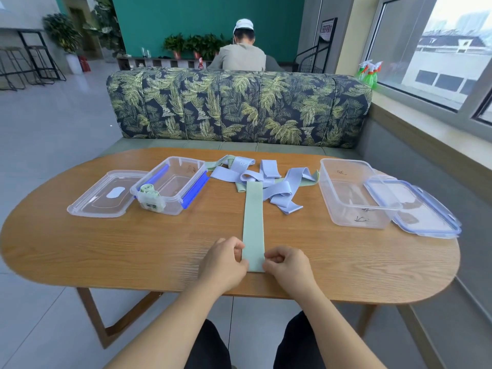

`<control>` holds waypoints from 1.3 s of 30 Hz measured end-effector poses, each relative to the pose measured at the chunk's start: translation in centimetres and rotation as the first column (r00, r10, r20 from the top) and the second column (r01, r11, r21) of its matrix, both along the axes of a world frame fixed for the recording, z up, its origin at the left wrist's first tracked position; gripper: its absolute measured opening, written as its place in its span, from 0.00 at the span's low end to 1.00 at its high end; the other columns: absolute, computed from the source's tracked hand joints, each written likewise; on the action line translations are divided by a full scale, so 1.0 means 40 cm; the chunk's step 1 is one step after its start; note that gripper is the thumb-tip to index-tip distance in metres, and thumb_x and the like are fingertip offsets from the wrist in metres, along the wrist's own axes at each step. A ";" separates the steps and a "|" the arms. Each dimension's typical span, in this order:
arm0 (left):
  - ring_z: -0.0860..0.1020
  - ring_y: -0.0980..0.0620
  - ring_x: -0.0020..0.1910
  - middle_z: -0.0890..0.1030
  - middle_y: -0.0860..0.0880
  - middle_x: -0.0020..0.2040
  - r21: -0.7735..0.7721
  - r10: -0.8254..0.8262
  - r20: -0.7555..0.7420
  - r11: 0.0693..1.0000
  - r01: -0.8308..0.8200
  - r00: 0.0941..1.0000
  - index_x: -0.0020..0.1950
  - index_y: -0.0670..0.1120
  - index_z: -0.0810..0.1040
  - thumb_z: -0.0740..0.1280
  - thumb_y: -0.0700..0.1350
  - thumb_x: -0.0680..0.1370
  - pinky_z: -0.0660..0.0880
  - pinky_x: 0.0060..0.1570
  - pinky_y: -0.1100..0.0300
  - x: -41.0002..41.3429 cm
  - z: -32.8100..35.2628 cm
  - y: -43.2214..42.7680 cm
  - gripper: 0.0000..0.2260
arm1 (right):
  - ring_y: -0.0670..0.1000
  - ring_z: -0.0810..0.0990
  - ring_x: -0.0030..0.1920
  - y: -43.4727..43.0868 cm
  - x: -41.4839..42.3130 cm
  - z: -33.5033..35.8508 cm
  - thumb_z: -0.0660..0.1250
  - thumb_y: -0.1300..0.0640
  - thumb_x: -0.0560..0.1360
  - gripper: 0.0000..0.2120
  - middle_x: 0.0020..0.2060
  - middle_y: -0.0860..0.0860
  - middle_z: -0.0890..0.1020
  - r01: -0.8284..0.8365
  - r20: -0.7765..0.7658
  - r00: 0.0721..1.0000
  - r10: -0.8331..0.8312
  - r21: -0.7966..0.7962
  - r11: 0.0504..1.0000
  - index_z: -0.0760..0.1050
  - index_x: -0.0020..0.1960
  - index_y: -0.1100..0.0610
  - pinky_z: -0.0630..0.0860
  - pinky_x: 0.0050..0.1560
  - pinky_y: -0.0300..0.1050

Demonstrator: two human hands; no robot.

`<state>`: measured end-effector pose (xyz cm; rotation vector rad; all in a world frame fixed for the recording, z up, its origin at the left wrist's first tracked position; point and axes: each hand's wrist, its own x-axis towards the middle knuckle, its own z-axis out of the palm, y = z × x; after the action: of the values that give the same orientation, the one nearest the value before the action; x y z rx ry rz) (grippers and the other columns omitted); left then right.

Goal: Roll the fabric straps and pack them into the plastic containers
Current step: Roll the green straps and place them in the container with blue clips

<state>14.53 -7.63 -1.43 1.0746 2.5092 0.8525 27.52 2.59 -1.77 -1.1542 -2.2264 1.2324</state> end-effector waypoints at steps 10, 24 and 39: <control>0.76 0.56 0.41 0.73 0.57 0.49 0.071 -0.062 -0.088 0.995 0.068 0.994 0.42 0.54 0.75 0.63 0.39 0.76 0.75 0.44 0.59 0.001 -0.017 -0.031 0.10 | 0.45 0.76 0.35 -0.006 0.004 -0.012 0.71 0.60 0.70 0.04 0.32 0.43 0.78 0.033 -0.070 0.997 -0.035 -0.024 0.999 0.80 0.41 0.52 0.71 0.38 0.39; 0.74 0.55 0.50 0.77 0.56 0.47 0.104 -0.250 -0.060 0.961 0.255 0.967 0.45 0.52 0.83 0.73 0.46 0.73 0.72 0.52 0.58 0.003 -0.015 -0.040 0.03 | 0.41 0.72 0.38 -0.017 0.012 -0.025 0.73 0.56 0.71 0.05 0.39 0.43 0.74 -0.138 0.014 0.990 0.138 0.193 0.971 0.80 0.41 0.46 0.70 0.41 0.39; 0.73 0.58 0.47 0.79 0.59 0.40 -0.052 -0.194 -0.060 0.980 0.191 0.979 0.43 0.57 0.79 0.67 0.54 0.77 0.61 0.56 0.59 0.009 0.035 -0.020 0.04 | 0.47 0.73 0.34 0.036 0.006 0.049 0.71 0.55 0.72 0.09 0.32 0.49 0.78 -0.275 0.251 0.932 0.261 0.020 0.961 0.78 0.38 0.61 0.71 0.36 0.41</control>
<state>14.91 -8.44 -0.04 1.3240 2.4127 0.7133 27.74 4.02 0.17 -1.0574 -2.6606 1.1702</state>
